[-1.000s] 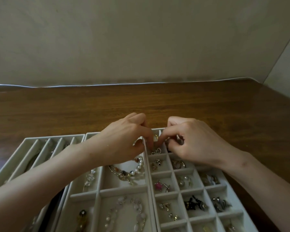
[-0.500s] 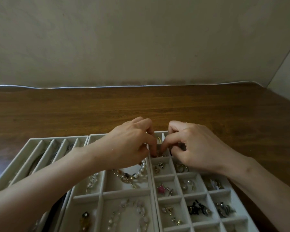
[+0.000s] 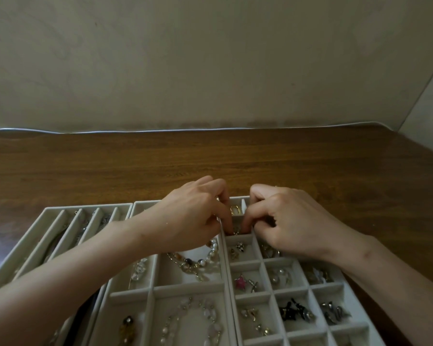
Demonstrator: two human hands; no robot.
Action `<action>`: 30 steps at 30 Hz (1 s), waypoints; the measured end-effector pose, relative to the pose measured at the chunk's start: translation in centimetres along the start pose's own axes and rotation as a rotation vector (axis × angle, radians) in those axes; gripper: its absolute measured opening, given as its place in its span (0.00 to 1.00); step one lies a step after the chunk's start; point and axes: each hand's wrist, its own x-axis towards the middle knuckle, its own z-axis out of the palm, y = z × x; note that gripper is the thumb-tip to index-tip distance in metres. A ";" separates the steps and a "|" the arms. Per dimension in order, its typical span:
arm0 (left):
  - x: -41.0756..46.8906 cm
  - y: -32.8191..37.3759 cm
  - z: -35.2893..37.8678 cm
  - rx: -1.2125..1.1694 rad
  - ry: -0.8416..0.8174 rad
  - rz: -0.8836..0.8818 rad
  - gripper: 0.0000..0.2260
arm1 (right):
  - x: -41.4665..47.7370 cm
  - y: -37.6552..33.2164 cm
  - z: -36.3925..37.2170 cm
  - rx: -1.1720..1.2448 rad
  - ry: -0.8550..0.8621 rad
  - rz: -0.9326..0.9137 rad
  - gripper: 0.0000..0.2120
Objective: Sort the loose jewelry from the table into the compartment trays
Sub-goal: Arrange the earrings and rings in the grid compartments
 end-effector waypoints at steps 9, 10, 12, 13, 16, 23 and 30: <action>-0.2 0.0 0.1 0.072 0.077 0.085 0.17 | -0.1 -0.3 0.1 -0.010 0.008 0.008 0.12; -0.2 0.0 0.1 0.074 0.077 0.081 0.16 | -0.1 -0.3 0.1 -0.011 0.001 0.008 0.11; 0.0 -0.3 0.2 0.052 0.065 0.060 0.15 | -0.1 -0.3 0.0 -0.009 -0.006 0.013 0.11; 0.0 -0.4 0.3 0.030 0.062 0.049 0.15 | -0.1 -0.3 0.0 0.001 0.001 0.018 0.11; 0.0 -0.7 0.3 -0.018 0.113 0.035 0.15 | -0.1 -0.2 -0.2 0.045 0.059 0.033 0.12; 0.0 -0.5 0.5 0.015 0.055 0.050 0.16 | -0.1 -0.3 0.1 0.016 0.016 0.024 0.12; 0.0 -0.4 0.6 0.072 0.092 0.090 0.18 | -0.1 -0.3 0.1 -0.037 0.016 0.031 0.11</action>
